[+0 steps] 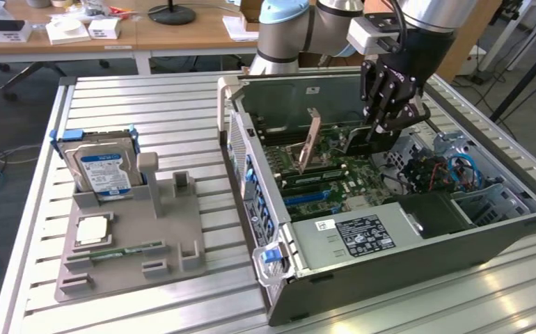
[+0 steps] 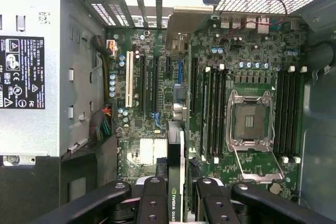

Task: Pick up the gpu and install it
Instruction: 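Insert the gpu into the slot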

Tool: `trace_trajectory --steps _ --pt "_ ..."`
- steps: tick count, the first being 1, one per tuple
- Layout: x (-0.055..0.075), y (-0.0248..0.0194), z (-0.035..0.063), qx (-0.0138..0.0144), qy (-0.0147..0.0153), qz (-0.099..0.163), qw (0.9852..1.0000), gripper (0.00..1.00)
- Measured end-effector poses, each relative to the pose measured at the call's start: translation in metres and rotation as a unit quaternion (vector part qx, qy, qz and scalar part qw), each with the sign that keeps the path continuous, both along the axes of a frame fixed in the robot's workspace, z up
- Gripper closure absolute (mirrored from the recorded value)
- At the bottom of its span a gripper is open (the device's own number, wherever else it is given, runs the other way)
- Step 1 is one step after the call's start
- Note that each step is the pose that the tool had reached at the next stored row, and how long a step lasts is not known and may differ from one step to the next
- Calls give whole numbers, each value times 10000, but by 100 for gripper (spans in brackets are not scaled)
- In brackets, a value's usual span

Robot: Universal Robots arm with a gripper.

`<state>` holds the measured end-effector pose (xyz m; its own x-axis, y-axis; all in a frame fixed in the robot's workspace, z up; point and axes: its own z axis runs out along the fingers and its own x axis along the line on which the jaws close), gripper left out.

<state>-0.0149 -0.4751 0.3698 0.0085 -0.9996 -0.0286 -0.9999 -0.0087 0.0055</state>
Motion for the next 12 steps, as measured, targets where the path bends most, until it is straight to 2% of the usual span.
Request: trace_trajectory --steps 12 --pt "0 0 -58 1 0 0 10000 74"
